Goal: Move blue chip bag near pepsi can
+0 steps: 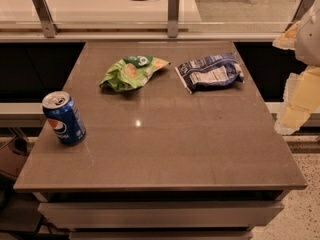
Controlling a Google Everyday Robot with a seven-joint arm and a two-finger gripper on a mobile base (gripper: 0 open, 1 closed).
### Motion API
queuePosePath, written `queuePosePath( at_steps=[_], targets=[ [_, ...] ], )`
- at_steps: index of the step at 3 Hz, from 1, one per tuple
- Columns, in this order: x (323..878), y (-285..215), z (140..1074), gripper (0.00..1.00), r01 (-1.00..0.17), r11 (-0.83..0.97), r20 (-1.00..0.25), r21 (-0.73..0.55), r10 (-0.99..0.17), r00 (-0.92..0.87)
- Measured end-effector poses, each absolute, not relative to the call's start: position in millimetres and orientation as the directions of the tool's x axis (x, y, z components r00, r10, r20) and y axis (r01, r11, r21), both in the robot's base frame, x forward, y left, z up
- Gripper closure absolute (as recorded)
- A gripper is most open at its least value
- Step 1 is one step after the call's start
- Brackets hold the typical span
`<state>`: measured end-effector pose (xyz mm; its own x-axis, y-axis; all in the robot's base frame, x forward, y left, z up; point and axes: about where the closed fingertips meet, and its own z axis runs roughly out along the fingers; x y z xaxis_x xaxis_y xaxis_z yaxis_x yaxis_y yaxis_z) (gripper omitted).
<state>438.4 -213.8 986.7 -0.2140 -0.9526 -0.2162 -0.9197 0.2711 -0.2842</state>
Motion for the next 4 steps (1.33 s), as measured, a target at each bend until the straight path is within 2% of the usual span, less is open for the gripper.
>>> queuePosePath(
  at_steps=[1,2,4],
  targets=[
    [438,-214,987,0.0,-0.92,0.271,-0.216,-0.284,-0.953,-0.214],
    [462,-221,985,0.0,-0.907,0.305,-0.228,-0.291,-0.943,-0.244],
    [541,-237,976,0.0,-0.871,0.356,-0.267,-0.338,-0.924,-0.274]
  ],
)
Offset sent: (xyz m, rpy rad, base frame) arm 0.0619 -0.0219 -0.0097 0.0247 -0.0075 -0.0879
